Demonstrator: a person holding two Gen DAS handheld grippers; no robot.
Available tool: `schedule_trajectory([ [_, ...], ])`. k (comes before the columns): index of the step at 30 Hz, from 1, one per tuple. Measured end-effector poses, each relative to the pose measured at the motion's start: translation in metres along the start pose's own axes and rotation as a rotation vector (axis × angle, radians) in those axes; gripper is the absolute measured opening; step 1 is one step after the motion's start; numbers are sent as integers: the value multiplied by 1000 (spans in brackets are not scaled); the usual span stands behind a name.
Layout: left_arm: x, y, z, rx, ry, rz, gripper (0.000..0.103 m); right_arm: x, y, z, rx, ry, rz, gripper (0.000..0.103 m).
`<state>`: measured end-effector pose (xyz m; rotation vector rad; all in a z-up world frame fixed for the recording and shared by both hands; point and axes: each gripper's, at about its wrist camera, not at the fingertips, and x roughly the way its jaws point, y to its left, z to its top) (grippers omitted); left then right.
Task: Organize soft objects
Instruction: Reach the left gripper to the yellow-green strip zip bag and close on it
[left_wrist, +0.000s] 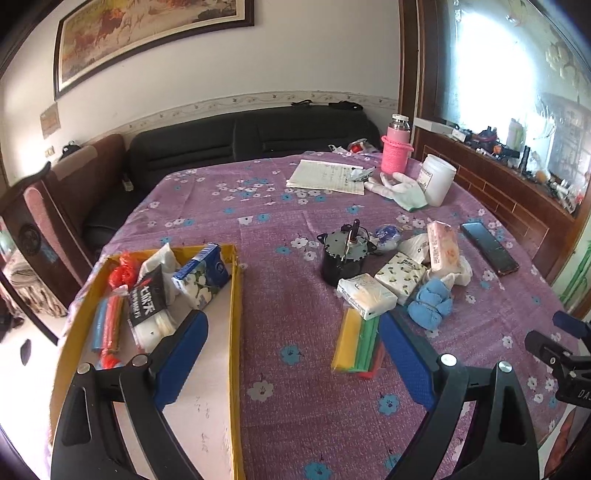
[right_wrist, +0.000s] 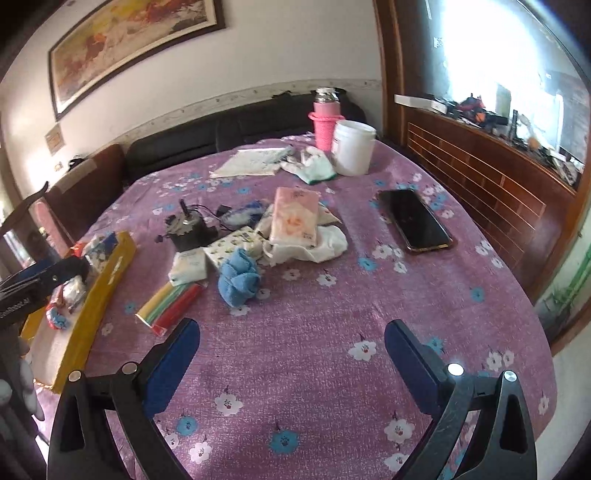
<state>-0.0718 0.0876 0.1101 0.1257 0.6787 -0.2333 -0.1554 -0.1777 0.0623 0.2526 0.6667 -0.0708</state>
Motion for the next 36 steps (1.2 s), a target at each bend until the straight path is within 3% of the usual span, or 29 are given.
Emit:
schedule_trajectory([
  [8,-29,-44,-5,95,10,148,94,-18,-22,14,-50,-46,144,101],
  [11,-35,-60,-15,117,13,188,94,-16,-29,36,-112,-39,142,102],
  [15,-33,-55,-26,14,48,148,94,-9,-57,58,-81,-80,123,102],
  [19,-21,-49,-28,-53,114,92,94,28,-90,68,78,-92,215,102],
  [22,-11,-51,-23,-58,112,87,94,70,-98,76,127,-79,215,102],
  [26,18,-58,-14,-66,116,68,94,117,-90,79,50,-61,154,102],
  [32,78,-74,-6,13,177,71,94,127,-103,77,56,-54,203,102],
  [36,118,-76,-10,12,243,73,93,146,-108,74,91,40,247,102],
])
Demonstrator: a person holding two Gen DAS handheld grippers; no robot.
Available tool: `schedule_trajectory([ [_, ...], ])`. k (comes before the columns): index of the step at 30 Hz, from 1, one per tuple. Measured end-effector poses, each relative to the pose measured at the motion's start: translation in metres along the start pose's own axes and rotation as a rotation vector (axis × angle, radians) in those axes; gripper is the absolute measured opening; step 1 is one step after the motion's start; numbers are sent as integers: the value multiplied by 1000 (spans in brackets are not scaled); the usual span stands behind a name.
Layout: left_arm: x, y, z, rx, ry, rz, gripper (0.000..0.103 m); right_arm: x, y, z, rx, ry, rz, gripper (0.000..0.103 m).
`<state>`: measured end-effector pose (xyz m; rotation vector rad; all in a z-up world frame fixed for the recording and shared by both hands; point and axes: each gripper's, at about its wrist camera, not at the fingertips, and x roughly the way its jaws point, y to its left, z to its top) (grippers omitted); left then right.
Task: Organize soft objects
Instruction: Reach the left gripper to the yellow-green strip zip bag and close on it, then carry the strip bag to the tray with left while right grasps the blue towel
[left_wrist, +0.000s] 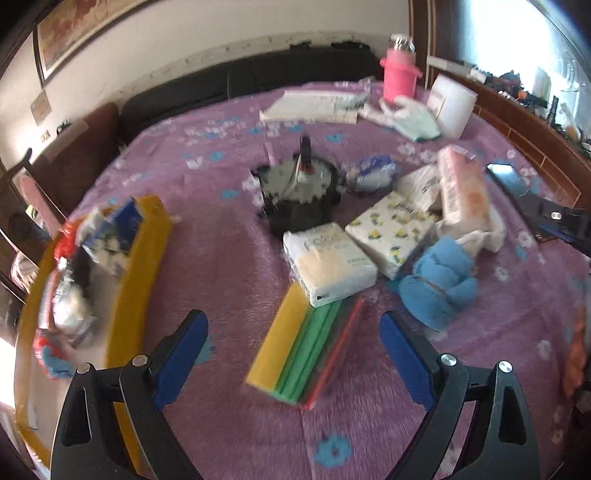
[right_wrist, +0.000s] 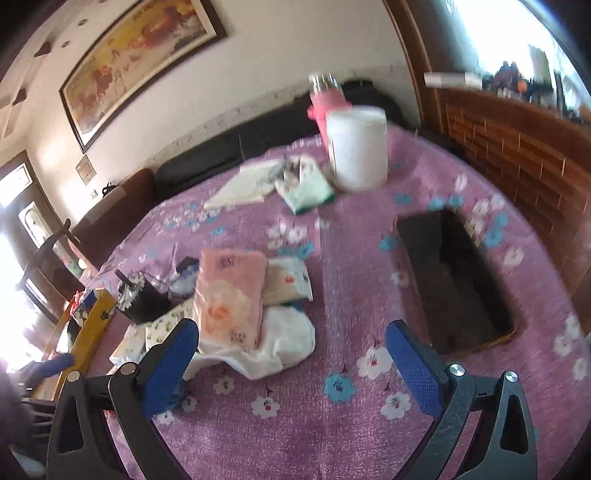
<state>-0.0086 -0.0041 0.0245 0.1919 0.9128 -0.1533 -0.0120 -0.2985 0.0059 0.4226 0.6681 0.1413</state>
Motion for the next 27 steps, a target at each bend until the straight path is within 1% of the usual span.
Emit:
schedule_trajectory([
  [3,16,3,-1,-26,27,2,93,3,-4,0,23,20,25,102],
  [6,25,4,1,-44,43,-28,92,2,-4,-1,25,20,28,102],
  [7,26,3,1,-42,43,-33,75,3,-4,-1,26,20,27,102],
  [8,27,0,2,-38,50,-52,47,3,-4,-1,26,21,27,102],
  [9,27,-2,2,-35,56,-69,47,3,-4,-1,26,22,31,102],
  [11,24,-9,0,2,57,-56,43,4,-4,-2,18,34,25,102],
  [16,5,-1,-13,8,66,-87,43,1,-3,-1,4,10,-22,102],
  [20,-15,13,-31,9,61,-105,43,7,-4,-1,-2,25,-59,102],
  [23,-15,21,-44,-7,77,-139,44,11,-4,-1,-11,29,-97,102],
  [24,-13,22,-49,-14,80,-149,46,13,-3,-1,-15,32,-112,102],
  [25,-14,21,-51,-8,64,-157,51,15,-2,-1,-21,39,-120,102],
  [26,-14,19,-52,4,52,-168,60,16,-2,-1,-24,40,-124,102],
  [27,-13,16,-53,14,42,-179,62,16,-1,-1,-26,36,-129,102],
])
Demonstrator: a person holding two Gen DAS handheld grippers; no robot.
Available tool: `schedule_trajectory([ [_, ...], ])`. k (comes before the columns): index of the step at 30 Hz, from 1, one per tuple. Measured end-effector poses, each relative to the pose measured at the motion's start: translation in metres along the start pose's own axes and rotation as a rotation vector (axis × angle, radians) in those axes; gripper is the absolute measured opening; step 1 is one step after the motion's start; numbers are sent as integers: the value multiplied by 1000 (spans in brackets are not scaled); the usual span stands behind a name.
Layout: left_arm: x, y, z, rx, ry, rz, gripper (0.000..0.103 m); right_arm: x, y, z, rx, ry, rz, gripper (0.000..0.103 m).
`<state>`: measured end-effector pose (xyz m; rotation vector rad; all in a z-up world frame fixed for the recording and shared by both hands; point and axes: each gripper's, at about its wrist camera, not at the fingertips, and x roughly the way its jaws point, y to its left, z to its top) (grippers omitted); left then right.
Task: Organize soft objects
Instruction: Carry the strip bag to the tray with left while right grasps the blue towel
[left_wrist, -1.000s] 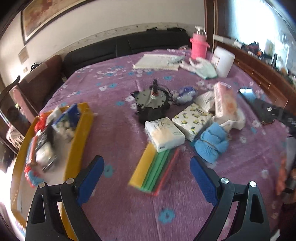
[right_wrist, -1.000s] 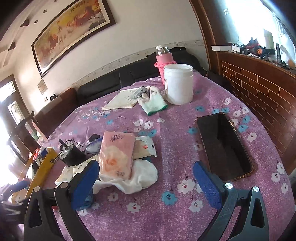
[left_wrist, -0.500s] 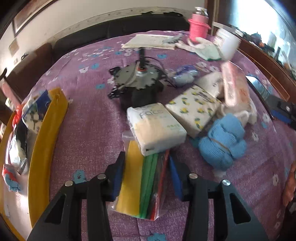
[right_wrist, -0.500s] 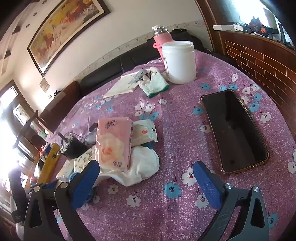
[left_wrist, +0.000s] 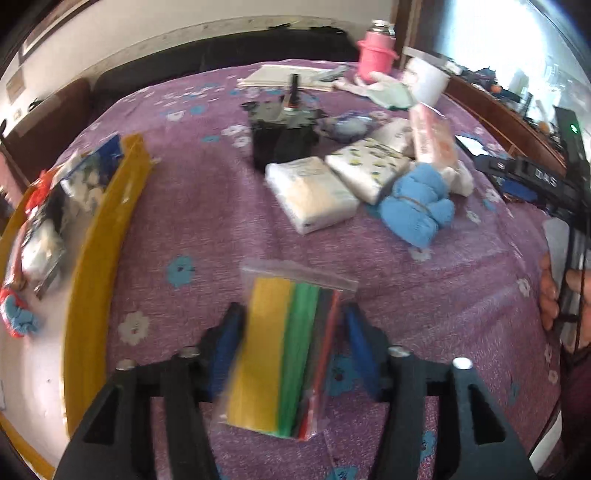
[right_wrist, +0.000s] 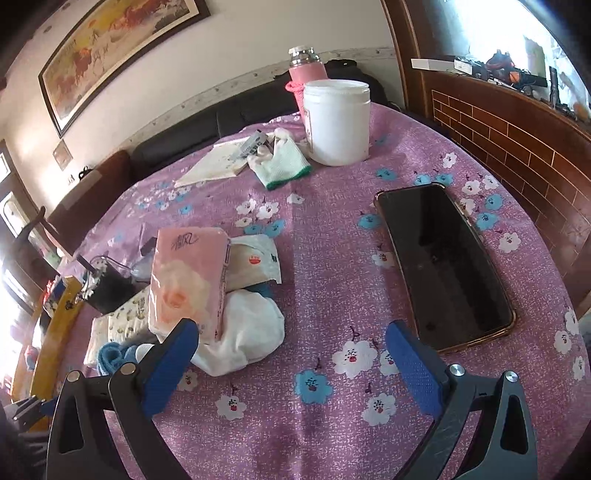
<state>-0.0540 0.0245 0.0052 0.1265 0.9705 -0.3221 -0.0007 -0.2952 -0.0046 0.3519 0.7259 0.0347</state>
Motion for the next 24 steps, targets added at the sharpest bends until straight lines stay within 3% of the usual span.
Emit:
schedule_trajectory([
  [1,0,-1,0,6,-1,-1,62,-1,0,0,-1,-6,-2,102],
  [3,-3,0,0,4,-10,-38,43,-4,1,-1,-7,-5,5,102],
  [4,-4,2,-1,4,-9,-48,40,-5,2,-1,2,25,45,102],
  [7,-16,15,-5,-27,-23,-102,38,-16,15,-7,53,81,189,102],
  [10,-36,27,-10,-67,-64,-141,38,-30,59,-11,-23,104,243,102],
  [12,-53,34,-13,-93,-98,-164,38,-29,83,-13,-68,116,249,102],
  [17,-96,59,-32,-156,-163,-166,38,-5,135,-25,-166,164,135,101],
  [20,-120,80,-47,-190,-198,-118,38,7,143,-30,-182,170,74,88],
  [23,-138,104,-59,-233,-221,-69,38,17,141,-35,-170,198,61,61],
  [24,-143,114,-63,-253,-226,-52,38,19,137,-35,-161,209,74,43],
])
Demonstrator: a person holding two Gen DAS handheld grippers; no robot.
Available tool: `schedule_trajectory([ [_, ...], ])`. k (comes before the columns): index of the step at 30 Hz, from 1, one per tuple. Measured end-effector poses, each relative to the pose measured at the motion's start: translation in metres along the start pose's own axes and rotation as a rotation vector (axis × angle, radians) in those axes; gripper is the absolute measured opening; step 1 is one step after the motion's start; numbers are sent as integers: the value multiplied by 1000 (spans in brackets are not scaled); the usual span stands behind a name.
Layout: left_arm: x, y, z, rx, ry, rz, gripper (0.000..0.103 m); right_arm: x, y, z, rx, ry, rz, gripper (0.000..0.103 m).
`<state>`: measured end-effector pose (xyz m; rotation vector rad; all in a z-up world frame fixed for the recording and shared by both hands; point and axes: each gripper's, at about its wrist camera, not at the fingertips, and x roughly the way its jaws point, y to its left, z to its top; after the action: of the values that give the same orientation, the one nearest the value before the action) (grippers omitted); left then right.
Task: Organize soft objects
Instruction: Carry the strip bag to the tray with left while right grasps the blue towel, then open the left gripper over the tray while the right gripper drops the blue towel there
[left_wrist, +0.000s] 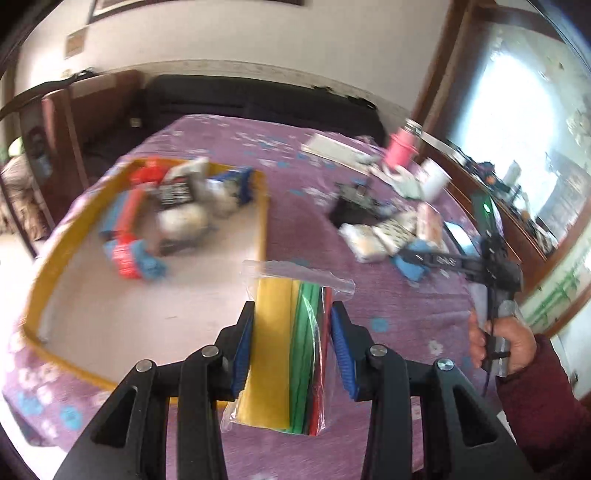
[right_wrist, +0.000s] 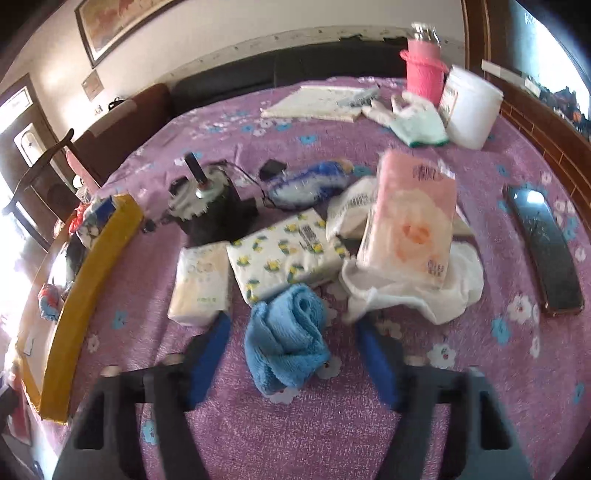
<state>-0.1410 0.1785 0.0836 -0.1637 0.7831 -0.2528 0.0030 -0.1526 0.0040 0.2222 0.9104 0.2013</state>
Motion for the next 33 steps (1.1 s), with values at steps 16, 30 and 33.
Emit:
schedule_trajectory([
  [16,24,120,32,-136,99,226,39,-86,83,14,-156,-103,220,42],
  [30,75,186,64,-252,175,276,50,-2,251,14,-416,60,323,42],
  [33,72,189,64,-267,148,254,55,20,267,12,-434,104,317,42],
])
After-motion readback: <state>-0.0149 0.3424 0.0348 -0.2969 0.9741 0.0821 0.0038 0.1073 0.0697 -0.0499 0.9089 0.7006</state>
